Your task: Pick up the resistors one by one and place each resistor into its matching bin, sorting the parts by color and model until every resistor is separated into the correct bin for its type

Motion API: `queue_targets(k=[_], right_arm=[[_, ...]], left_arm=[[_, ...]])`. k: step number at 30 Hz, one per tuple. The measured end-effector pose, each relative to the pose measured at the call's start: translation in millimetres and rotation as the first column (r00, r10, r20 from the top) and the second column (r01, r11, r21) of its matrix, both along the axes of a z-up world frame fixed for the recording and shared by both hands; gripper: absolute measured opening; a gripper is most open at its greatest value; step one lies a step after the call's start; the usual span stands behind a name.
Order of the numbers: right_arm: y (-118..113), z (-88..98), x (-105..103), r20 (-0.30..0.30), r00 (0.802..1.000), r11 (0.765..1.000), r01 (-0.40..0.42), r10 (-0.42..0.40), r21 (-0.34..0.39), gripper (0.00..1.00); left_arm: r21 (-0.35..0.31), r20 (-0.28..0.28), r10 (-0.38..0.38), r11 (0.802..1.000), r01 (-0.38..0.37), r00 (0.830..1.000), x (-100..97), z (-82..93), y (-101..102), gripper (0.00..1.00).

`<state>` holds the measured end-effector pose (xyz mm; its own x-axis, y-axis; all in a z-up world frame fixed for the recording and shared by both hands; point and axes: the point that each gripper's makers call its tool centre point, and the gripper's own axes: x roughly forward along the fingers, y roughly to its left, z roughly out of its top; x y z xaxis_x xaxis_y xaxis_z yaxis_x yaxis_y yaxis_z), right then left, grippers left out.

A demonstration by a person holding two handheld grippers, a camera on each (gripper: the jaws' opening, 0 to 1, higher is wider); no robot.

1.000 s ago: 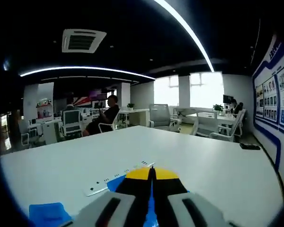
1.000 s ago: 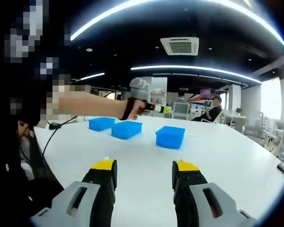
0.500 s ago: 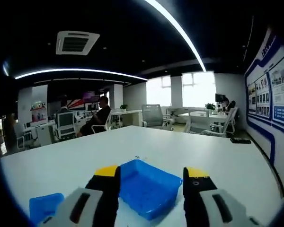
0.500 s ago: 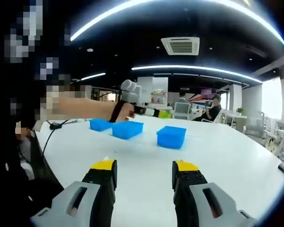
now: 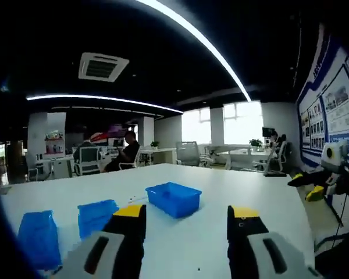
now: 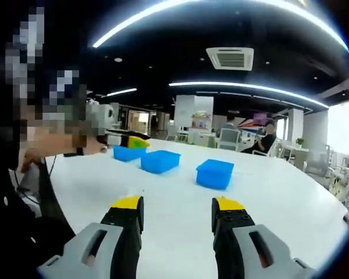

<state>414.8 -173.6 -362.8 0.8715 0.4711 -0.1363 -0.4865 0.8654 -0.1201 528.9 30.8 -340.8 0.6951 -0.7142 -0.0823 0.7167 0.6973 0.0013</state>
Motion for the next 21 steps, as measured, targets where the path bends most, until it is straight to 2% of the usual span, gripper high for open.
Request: queue_targets(k=[4,6,7,9,10,15,18,19,21], right_arm=[[3.5,0.1,1.2,0.000,1.000,1.000,-0.007,0.007,-0.013,0.48],[4.7,-0.4,1.4,-0.002,1.000,1.000,-0.007,0.007,-0.016,0.49],[5.4,-0.7,1.5,-0.004,1.000,1.000,-0.007,0.007,-0.017,0.49],[7.8,-1.4,1.5,-0.009,1.000,1.000,-0.011,0.011,-0.022,0.49],[9.1,-1.7,1.5,-0.011,1.000,1.000,-0.014,0.014,-0.027,0.49],[13.4,-3.5,3.2,-0.017,0.999,0.999,-0.028,0.027,-0.040,0.49],[15.2,-4.0,3.4,-0.017,0.999,0.999,-0.032,0.032,-0.042,0.49],[15.7,-4.4,3.0,-0.019,0.999,0.999,-0.033,0.032,-0.043,0.49],[16.3,-5.9,1.5,-0.024,0.999,0.998,-0.035,0.034,-0.044,0.49]], left_arm=[[-0.051,-0.042,0.052,0.997,-0.054,0.998,-42.9,-3.7,46.4,0.57],[-0.065,-0.035,0.071,0.995,-0.073,0.997,-63.2,-6.2,66.7,0.57],[-0.051,-0.043,0.087,0.995,-0.089,0.995,-71.5,-10.7,76.5,0.57],[0.023,-0.051,0.134,0.991,-0.133,0.990,-83.7,-24.5,99.4,0.57],[0.034,-0.065,0.136,0.990,-0.134,0.989,-90.2,-29.5,105.5,0.57],[0.054,-0.112,0.150,0.988,-0.145,0.982,-104.5,-42.5,123.8,0.56],[0.082,-0.150,0.125,0.990,-0.114,0.981,-102.5,-48.9,119.7,0.55],[0.100,-0.185,0.102,0.991,-0.084,0.978,-102.4,-53.3,116.1,0.56],[0.121,-0.216,0.085,0.991,-0.059,0.973,-96.4,-55.7,110.7,0.57]])
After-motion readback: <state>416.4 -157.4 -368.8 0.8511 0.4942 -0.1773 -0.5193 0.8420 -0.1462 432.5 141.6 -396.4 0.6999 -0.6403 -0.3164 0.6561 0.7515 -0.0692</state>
